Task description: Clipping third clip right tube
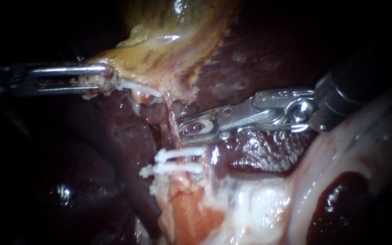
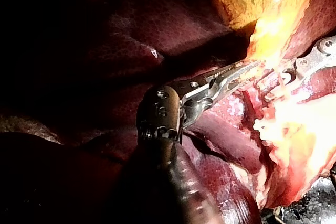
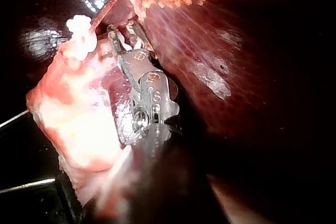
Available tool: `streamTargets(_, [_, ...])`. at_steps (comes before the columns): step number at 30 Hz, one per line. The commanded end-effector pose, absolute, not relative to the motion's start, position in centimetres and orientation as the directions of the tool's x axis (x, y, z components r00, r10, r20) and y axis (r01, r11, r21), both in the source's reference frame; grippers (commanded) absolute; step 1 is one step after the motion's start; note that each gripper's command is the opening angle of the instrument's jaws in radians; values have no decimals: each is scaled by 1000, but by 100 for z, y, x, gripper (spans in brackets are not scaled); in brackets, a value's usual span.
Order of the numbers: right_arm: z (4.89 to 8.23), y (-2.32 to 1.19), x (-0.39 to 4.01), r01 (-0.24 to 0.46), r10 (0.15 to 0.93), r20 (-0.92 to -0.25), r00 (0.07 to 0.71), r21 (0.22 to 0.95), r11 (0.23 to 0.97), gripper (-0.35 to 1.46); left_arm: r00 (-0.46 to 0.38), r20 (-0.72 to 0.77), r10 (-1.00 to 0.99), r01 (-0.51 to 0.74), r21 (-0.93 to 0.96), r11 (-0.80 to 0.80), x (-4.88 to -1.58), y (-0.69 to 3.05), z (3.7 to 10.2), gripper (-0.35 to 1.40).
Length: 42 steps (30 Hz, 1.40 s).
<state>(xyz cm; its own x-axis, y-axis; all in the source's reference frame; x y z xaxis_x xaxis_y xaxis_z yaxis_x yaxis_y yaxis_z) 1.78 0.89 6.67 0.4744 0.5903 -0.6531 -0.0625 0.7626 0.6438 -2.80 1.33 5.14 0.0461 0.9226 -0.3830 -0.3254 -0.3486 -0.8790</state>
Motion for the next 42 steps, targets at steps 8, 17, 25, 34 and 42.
streamTargets(8, [667, 90, 183, -76, 634, -646, 426, 673, 736, 49, 46, -383, 923, -325, -879, -349, -279, 133, 513, -35])
streamTargets(17, [658, 99, 169, -87, 641, -644, 418, 674, 733, 50, 45, -383, 923, -324, -879, -349, -278, 133, 513, -35])
streamTargets(25, [633, 119, 139, -77, 666, -635, 392, 699, 711, 50, 45, -383, 923, -324, -879, -349, -277, 133, 513, -35])
streamTargets(34, [605, 110, 136, 17, 677, -639, 365, 731, 682, 50, 45, -383, 923, -324, -879, -349, -276, 133, 513, -35])
streamTargets(42, [600, 107, 158, 12, 690, -633, 351, 740, 673, 50, 45, -383, 923, -324, -879, -349, -277, 133, 513, -35])
